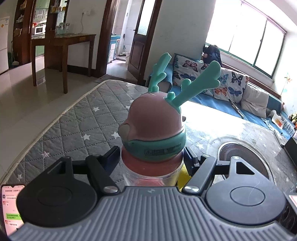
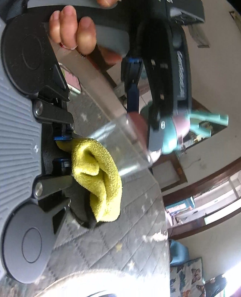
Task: Clean container
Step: 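Rub the cloth against the bottle's lower body with the right tool while the left tool holds it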
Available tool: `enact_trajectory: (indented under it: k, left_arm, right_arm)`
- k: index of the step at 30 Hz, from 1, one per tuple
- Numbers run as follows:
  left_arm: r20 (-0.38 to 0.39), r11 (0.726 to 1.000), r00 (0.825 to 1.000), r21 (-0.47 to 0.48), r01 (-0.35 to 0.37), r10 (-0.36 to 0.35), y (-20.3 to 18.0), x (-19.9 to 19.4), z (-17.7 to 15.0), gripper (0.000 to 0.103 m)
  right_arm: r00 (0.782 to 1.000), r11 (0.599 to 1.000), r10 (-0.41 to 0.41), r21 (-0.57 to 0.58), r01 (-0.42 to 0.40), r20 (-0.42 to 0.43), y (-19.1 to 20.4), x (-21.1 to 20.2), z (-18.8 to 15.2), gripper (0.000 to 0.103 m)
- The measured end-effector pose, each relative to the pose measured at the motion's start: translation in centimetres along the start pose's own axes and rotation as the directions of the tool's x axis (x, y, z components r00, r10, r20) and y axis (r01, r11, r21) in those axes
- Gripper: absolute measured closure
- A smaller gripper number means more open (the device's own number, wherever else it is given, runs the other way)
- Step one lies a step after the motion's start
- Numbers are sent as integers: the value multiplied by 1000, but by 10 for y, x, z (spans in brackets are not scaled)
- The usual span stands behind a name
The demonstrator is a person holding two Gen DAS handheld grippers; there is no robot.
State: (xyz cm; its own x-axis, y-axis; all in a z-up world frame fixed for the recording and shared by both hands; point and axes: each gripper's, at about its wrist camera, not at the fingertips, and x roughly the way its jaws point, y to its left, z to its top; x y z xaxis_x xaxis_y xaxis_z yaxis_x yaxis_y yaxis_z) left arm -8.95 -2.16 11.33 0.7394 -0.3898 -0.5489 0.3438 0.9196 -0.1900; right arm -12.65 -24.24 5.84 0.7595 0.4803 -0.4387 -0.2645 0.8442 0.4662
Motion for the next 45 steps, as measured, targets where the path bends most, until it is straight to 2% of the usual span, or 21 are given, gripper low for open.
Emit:
enact_trajectory:
  k: [8, 13, 16, 20, 22, 24, 26, 31, 40, 45]
  left_arm:
    - [14, 995, 999, 89, 42, -43, 2, -2, -5, 31]
    - [19, 980, 995, 178, 91, -96, 2, -1, -6, 32]
    - [22, 955, 988, 261, 143, -154, 5, 1, -6, 32]
    - [8, 902, 973, 376, 211, -231, 7, 2, -8, 32]
    - [0, 879, 965, 413, 238, -261, 9, 1, -9, 32]
    - [-5, 871, 959, 419, 258, -282, 14, 2, -9, 32]
    - [-3, 879, 956, 393, 270, -293, 20, 3, -9, 32]
    - [39, 922, 960, 295, 253, -276, 33, 3, -14, 32]
    - [114, 968, 977, 194, 157, -182, 19, -3, -23, 31]
    - [131, 991, 986, 104, 85, -98, 8, -3, -22, 25]
  right_arm:
    - [997, 998, -66, 12, 65, 35, -16, -20, 7, 88]
    - [993, 995, -99, -17, 100, 63, -19, -25, 19, 88]
    - [990, 992, -117, -36, 120, 80, -21, -27, 26, 88]
    - [986, 985, -139, -87, 147, 95, -20, -29, 31, 88]
    - [983, 980, -150, -118, 163, 107, -17, -32, 33, 88]
    - [981, 976, -155, -139, 171, 119, -16, -35, 34, 88]
    - [979, 970, -158, -167, 179, 127, -15, -34, 37, 88]
    - [982, 968, -160, -180, 175, 98, -21, -19, 34, 88]
    - [985, 977, -162, -130, 169, 67, -24, -14, 18, 88]
    - [985, 978, -160, -121, 167, 70, -25, -15, 19, 88]
